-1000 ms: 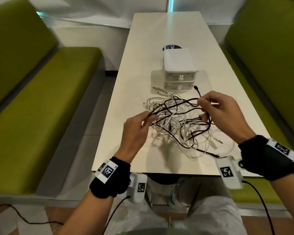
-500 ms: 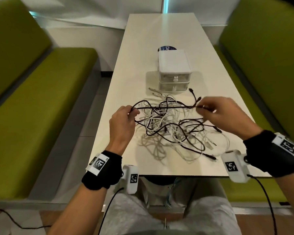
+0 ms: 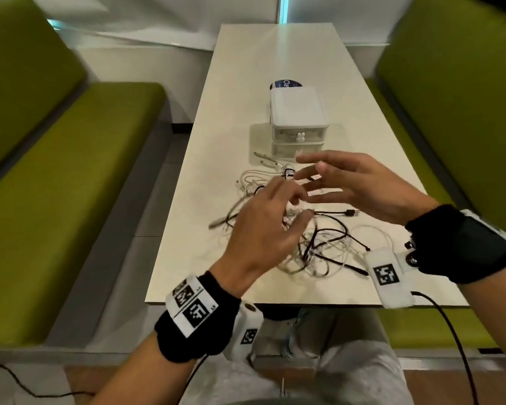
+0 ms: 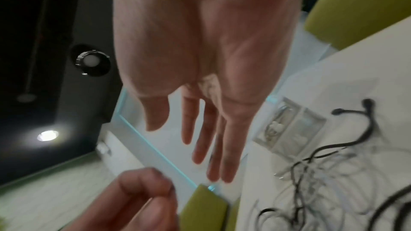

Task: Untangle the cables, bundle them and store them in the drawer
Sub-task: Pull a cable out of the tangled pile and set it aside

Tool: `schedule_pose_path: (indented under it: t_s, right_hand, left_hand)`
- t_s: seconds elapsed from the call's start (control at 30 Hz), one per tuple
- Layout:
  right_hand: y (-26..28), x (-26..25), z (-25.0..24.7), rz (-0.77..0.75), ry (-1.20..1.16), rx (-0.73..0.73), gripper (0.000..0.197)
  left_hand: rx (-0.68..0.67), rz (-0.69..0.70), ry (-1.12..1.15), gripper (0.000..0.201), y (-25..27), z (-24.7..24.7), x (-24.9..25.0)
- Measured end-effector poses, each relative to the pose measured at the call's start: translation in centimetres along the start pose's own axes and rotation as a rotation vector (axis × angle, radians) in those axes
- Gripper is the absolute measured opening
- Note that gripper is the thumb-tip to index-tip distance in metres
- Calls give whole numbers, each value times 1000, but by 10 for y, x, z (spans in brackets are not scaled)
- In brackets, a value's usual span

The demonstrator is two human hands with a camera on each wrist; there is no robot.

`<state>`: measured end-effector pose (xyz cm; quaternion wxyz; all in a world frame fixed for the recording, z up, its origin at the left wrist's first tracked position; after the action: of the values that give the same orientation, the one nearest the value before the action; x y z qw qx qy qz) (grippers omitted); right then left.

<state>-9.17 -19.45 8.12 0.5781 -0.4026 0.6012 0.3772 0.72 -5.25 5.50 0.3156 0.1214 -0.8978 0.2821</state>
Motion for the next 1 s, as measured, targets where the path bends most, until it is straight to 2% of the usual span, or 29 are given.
schedule_pose_path:
  t_s: [0.03, 0.07, 0.13, 0.2, 0.23, 0.3, 0.4, 0.5, 0.6, 0.67, 0.77, 0.83, 0.93, 0.97, 1.0]
  right_hand:
    - [-2, 8, -6, 31, 27, 31, 37]
    - [-4, 19, -15, 51, 148, 95, 34]
    - [-9, 46, -39, 103, 676, 175, 26]
    - [-10, 81, -56, 294, 1176, 41, 30]
    - [-8, 98, -61, 397, 1301, -46, 32]
    - [-3, 117, -64, 478, 1396, -121, 28]
    - [-4, 109, -59, 390, 1421, -12, 15]
    - [-11, 72, -47, 167, 1373, 129, 7]
    - [-15, 21, -15, -88, 1174, 137, 11]
    - [-16, -11, 13, -206, 934, 110, 14]
    - [-19, -31, 44, -235, 670, 6, 15]
    - [-21, -23, 53, -267, 578, 14, 19]
    - [-21, 15, 56, -196, 501, 110, 56]
    - [-20, 31, 61, -139, 506, 93, 61]
    - [-19, 45, 67, -100, 503, 39, 56]
  left_hand:
    - [-43, -14, -20, 14, 3, 8, 0]
    - [-71, -33, -42, 13, 7, 14, -2]
    - [-106, -75, -75, 16, 13, 24, -8]
    - [-143, -113, -97, 18, 17, 30, -15]
    - [-160, -129, -107, 18, 18, 31, -18]
    - [-188, -154, -131, 16, 18, 32, -24]
    - [-207, -194, -152, 14, 16, 33, -30]
    - [-182, -224, -123, 22, 11, 31, -32]
    - [-142, -247, -70, 46, -1, 26, -30]
    - [-120, -245, -77, 50, -8, 21, -28]
    - [-72, -319, 30, 18, -10, 12, -31]
    - [-80, -440, 180, 29, -9, 7, -44]
    - [-15, -545, 370, 47, -5, -5, -58]
    - [12, -566, 423, 52, -5, -9, -60]
    - [29, -574, 476, 57, -6, -13, -60]
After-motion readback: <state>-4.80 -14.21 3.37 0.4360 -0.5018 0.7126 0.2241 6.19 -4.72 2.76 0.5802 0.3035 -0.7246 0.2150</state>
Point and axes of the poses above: each hand's wrist, its own y-axis away from the middle knuckle, its own z-axis out of the palm, x = y × z, the point moved 3 cm from there along -y, towards the middle knuckle, and after that the axes turned 7 degrees about -z, right-handed, at the moved point
